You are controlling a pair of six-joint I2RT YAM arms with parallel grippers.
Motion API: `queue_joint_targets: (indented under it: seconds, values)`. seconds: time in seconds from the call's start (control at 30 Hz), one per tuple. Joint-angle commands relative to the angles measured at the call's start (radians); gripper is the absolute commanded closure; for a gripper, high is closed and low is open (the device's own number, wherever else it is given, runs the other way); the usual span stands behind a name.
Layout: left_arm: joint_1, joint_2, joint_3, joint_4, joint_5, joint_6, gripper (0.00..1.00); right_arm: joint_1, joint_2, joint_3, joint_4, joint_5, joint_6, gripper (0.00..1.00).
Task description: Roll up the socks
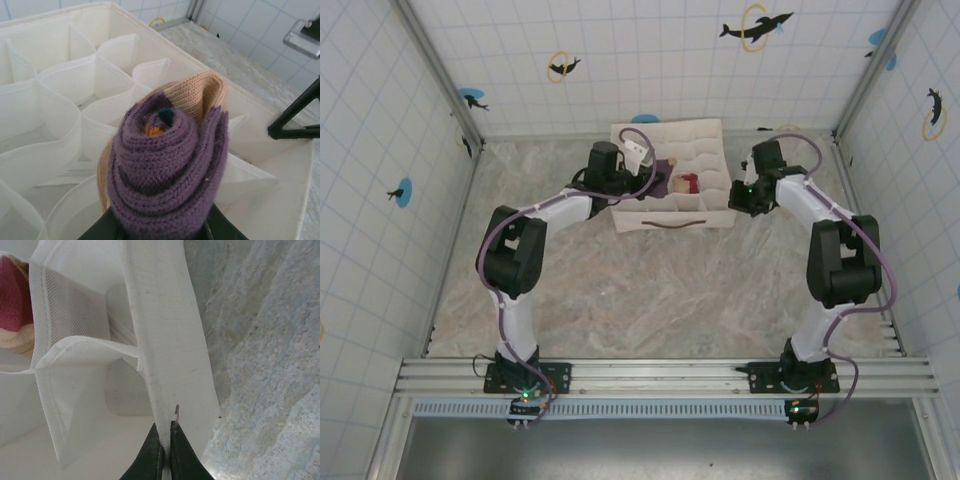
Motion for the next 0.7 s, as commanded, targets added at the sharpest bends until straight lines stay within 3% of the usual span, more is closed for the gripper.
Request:
queue_joint_targets:
  seconds: [0.0, 0.23, 0.67]
  values:
    - [-0.009, -0.036, -0.012, 0.024, -0.016, 0.033, 1.0, 0.001, -0.033, -0.051, -0.144, -0.069, -0.068, 1.0]
    - [-0.017, -0.051, -0.035, 0.038, -0.016, 0.039, 1.0, 0.018, -0.044, -0.075, -0.218, 0.016, -0.154, 1.0]
    - [-0.013, -0.074, -0.045, 0.063, -0.074, 0.081, 1.0, 0.017, -0.035, -0.105, -0.211, 0.003, -0.148, 1.0]
